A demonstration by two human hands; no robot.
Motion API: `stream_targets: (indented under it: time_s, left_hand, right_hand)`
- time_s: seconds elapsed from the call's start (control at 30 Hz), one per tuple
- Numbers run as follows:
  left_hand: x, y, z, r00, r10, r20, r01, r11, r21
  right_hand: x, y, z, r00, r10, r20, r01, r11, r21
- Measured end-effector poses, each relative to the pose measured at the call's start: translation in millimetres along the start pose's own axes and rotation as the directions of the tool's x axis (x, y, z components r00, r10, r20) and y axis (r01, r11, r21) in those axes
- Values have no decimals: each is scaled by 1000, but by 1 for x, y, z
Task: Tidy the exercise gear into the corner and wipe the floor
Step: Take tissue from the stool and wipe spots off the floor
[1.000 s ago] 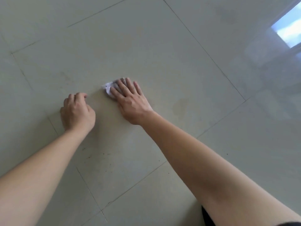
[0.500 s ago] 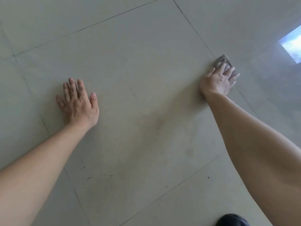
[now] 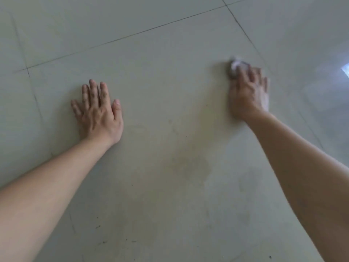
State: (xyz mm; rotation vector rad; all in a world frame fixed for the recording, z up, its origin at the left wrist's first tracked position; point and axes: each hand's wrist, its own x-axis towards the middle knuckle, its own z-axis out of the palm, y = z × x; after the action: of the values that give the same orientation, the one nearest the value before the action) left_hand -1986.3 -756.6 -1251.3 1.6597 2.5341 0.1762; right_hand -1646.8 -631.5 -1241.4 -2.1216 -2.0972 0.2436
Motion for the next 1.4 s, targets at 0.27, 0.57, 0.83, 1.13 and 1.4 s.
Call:
stream_targets:
  time_s: [0.27,0.57,0.83,1.13,1.4]
  left_hand:
    - [-1,0,5,999,10,-44,-10,1000,-8]
    - [-2,2,5,999,11,-31,-11,999,31]
    - [0,2,6,999,2,-44,0,998,58]
    - [0,3,5,1000,-12,-18,13,996,86]
    - [1,1,6,1000,-8,3,7,997,75]
  right_hand:
    - [22,-55,13,978,206,-33,-203,977,60]
    - [35,-138,21,739,-650,179,646,758,86]
    - [119,-19,-11,841,539,53,-540,841,30]
    - [55,-231,46,607,-754,251,754,646,121]
    - [191,-108,7,987,-79,137,96,987,-126]
